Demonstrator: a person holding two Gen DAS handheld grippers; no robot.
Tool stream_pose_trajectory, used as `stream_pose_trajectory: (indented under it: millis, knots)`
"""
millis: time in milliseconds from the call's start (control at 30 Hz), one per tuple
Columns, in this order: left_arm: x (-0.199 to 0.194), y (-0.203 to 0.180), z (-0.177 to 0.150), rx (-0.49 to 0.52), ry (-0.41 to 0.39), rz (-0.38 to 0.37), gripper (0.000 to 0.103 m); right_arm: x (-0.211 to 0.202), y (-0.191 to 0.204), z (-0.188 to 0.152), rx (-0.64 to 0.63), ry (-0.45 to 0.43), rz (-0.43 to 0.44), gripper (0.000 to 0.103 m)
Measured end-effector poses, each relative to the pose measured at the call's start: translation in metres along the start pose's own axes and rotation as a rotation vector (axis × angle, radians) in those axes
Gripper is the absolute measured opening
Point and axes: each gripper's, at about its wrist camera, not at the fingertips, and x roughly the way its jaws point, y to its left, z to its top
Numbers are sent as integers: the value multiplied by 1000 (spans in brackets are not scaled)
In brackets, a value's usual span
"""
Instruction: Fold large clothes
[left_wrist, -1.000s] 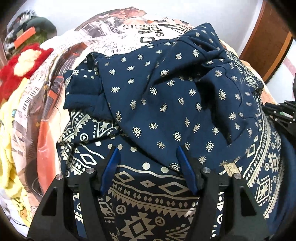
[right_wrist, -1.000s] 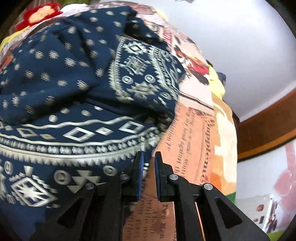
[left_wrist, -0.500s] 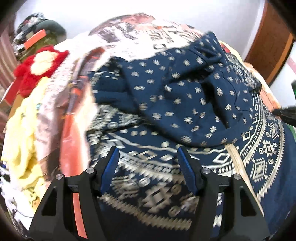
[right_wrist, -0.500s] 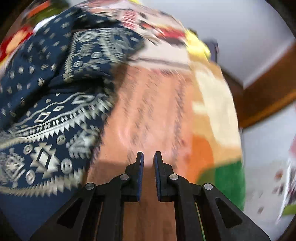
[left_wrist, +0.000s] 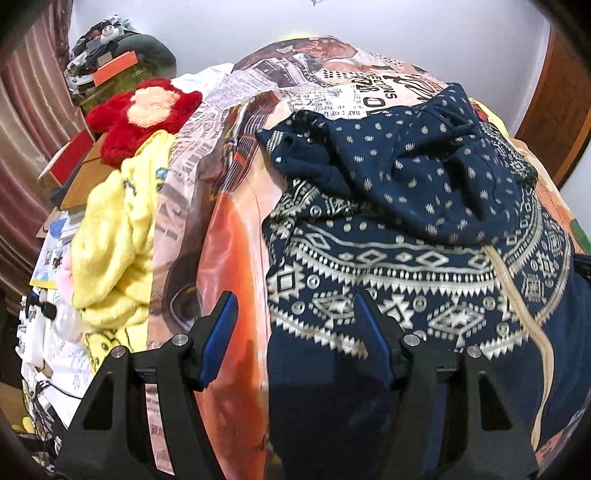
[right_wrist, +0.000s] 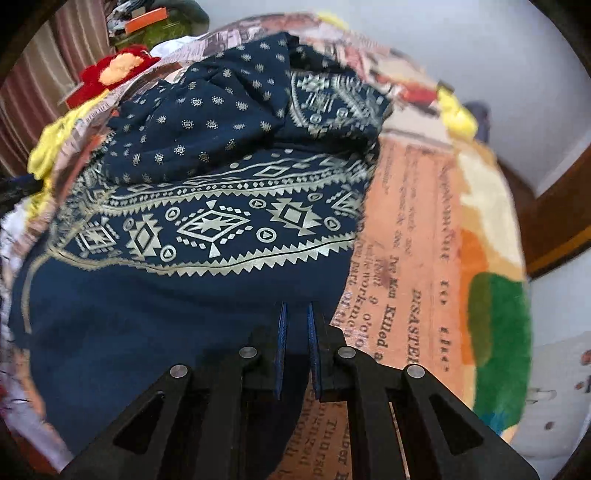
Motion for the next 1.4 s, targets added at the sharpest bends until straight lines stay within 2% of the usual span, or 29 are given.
stream_pose_trajectory:
  millis: [100, 167, 200, 233, 267, 300, 333, 367, 433, 533, 700, 833, 933, 1033, 1067, 1133, 1200, 1233, 1267, 1333, 1400]
  knots:
    - [-7, 7, -14, -17, 3, 8, 64, -3, 8, -9, -49, -30, -93, 7]
    - [-9, 15, -21, -37, 8, 6, 64, -4, 3, -14, -25, -52, -91, 7]
    - [-10, 20, -26, -55, 14, 1, 64, -5, 0, -16, -17, -56, -87, 10]
    - [-11, 24, -31, -69, 19, -6, 64, -6, -3, -16, -11, -58, -91, 17]
    - [-11, 28, -35, -82, 28, -17, 64, -5, -7, -16, 3, -61, -113, 37]
    - [-11, 29, -39, -89, 35, -24, 64, 0, -11, -13, 19, -64, -148, 64]
    - [-11, 32, -43, -96, 46, -35, 64, 3, -18, -12, 41, -69, -179, 74]
    - [-11, 33, -49, -105, 56, -49, 64, 5, -31, -12, 86, -62, -159, 84]
    - [-9, 34, -57, -118, 77, -84, 64, 10, -57, -11, 201, -17, -40, 85]
    - [-7, 31, -69, -144, 114, -144, 64, 2, -74, -12, 305, 19, 64, 86]
    - [-1, 24, -83, -203, 175, -266, 64, -27, -63, -26, 308, -22, 189, 86]
    - [7, 13, -94, -195, 232, -267, 65, -31, -45, -45, 326, -14, 289, 86]
    - [5, 14, -101, -236, 246, -296, 65, -31, -35, -56, 350, -17, 355, 85]
    - [3, 16, -106, -272, 255, -361, 65, -35, -23, -61, 322, -58, 341, 68]
    - [2, 16, -107, -277, 254, -366, 61, -38, -22, -62, 323, -69, 356, 58]
    - [0, 13, -106, -272, 249, -380, 51, -37, -19, -59, 325, -79, 383, 44]
    - [-4, 7, -102, -249, 237, -377, 30, -37, -15, -55, 309, -86, 402, 26]
    - [-4, 5, -100, -234, 233, -358, 25, -38, -14, -52, 300, -90, 403, 22]
    - [-5, 0, -95, -196, 226, -298, 15, -39, -13, -50, 287, -96, 406, 16]
    - [-8, -5, -83, -142, 187, -226, 13, -42, -9, -43, 259, -122, 404, 12]
    - [-15, -8, -68, -117, 136, -202, 10, -46, -7, -34, 235, -145, 398, 10]
